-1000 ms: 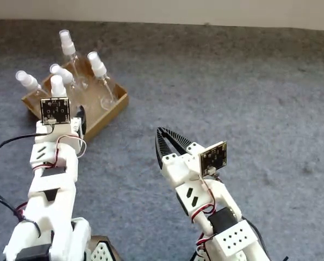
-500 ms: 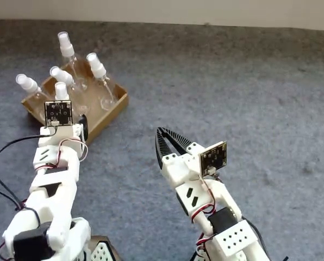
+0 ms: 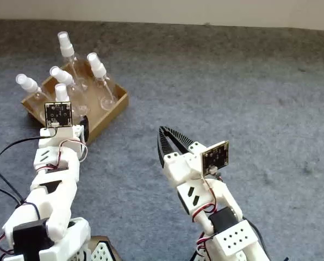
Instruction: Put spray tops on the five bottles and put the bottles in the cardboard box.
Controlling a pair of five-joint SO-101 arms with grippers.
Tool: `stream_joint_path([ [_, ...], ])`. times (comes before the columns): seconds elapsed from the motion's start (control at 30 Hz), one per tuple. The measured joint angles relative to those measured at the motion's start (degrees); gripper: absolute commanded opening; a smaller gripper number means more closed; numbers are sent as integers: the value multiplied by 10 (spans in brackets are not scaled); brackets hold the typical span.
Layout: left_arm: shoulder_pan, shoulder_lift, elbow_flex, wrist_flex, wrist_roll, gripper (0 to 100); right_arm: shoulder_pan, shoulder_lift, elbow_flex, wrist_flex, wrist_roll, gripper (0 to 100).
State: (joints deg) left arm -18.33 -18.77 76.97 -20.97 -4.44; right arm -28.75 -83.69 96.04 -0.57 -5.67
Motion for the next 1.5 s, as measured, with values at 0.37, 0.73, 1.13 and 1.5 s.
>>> stream_joint_path([
  [0.37,0,0,1,0,0,274,4,0,0,0,0,4],
  [0.73,0,0,1,0,0,274,5,0,0,0,0,4],
  [1.13,0,-93,8,98,1,274,5,0,0,0,0,4],
  [1.5,0,-402,8,424,1,251,5,0,0,0,0,4],
])
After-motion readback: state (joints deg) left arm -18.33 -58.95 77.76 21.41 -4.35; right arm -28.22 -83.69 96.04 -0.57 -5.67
